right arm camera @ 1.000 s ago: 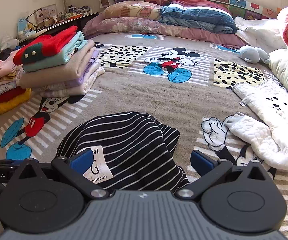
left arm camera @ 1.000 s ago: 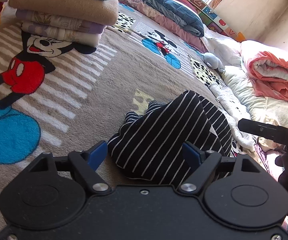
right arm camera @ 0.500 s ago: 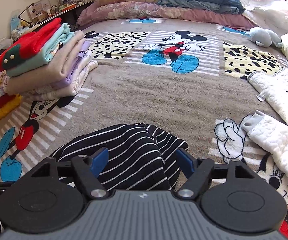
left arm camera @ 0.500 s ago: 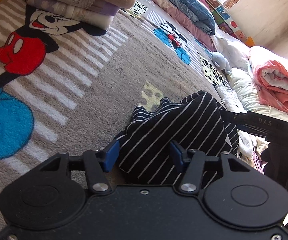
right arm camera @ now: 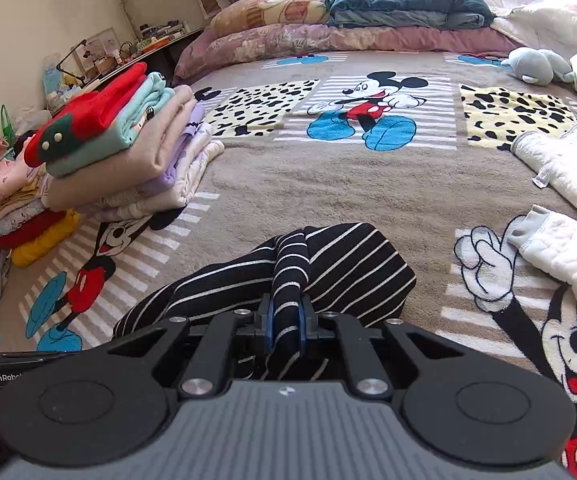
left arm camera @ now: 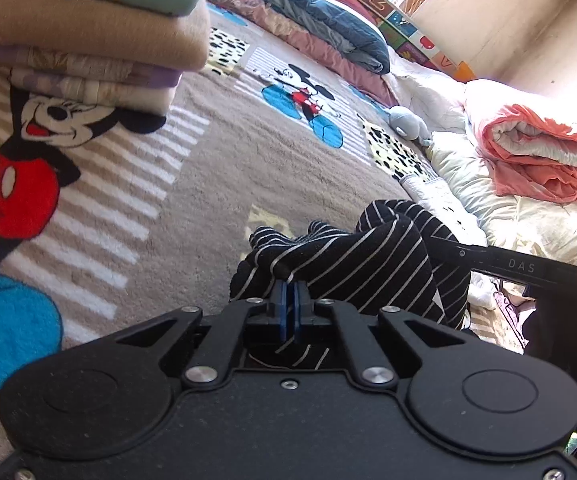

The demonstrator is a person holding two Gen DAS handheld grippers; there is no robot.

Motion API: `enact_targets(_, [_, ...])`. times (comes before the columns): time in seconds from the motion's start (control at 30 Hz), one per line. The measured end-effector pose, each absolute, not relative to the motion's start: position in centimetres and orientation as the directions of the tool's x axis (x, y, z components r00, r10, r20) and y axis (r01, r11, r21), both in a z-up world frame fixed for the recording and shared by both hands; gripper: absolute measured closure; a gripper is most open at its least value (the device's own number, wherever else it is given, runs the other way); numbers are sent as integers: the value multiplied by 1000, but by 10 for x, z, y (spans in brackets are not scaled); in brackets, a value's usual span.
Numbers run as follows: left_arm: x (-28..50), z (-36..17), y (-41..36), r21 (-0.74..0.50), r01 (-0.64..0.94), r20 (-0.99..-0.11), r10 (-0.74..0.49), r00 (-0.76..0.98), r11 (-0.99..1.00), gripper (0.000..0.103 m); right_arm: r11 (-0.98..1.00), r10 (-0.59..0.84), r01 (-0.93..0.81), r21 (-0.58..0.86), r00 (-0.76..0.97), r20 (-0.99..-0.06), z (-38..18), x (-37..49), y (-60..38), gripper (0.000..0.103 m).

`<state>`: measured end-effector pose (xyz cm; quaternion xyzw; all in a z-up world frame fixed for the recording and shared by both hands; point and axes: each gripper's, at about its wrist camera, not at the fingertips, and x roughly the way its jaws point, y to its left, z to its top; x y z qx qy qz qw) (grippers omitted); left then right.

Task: Fold clothes

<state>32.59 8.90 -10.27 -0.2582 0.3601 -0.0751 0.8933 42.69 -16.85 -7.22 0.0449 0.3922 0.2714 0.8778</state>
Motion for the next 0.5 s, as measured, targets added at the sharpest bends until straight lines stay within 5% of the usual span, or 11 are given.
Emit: enact_targets(0.5, [385,52,96,-370,104,-374,-251,893,923,103,809,586,-453,375,679,-442,27,439,-178,91])
